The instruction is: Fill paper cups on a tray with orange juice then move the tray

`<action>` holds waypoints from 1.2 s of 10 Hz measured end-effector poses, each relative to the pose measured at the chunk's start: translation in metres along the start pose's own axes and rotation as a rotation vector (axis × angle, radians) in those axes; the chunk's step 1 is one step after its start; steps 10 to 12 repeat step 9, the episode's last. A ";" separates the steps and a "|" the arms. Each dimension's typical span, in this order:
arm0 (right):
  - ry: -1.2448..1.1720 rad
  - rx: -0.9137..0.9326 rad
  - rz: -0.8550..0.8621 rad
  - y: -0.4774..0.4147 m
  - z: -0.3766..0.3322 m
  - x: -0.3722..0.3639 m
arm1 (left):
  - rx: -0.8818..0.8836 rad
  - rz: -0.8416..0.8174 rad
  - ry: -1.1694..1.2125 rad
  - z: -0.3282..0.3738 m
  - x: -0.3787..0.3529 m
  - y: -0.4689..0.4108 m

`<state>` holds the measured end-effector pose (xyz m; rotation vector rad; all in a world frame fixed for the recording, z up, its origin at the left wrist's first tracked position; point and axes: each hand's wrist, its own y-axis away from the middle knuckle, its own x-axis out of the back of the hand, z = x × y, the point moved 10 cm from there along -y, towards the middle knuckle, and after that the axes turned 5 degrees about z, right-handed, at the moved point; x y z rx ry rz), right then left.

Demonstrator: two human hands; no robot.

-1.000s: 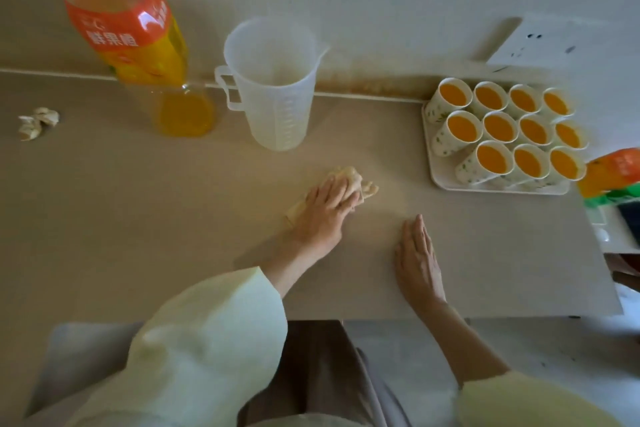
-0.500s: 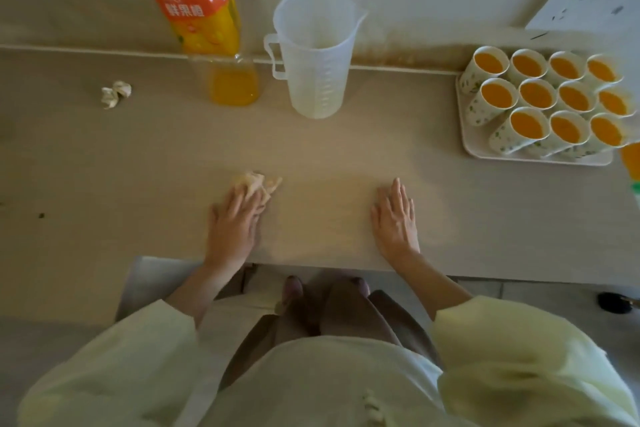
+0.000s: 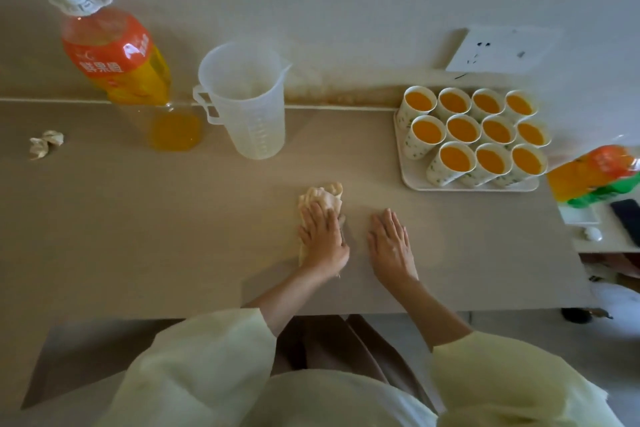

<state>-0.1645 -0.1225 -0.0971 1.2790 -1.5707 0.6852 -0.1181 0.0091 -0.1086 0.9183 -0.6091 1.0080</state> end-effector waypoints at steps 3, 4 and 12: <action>-0.015 0.106 -0.052 -0.025 -0.004 -0.002 | -0.020 -0.039 -0.025 0.045 -0.027 -0.016; 0.047 0.132 -0.093 -0.022 -0.004 -0.011 | 0.018 -0.057 0.089 0.046 -0.027 -0.016; 0.244 -0.066 -0.409 -0.007 0.011 0.026 | -0.121 -0.248 0.142 0.045 0.057 -0.007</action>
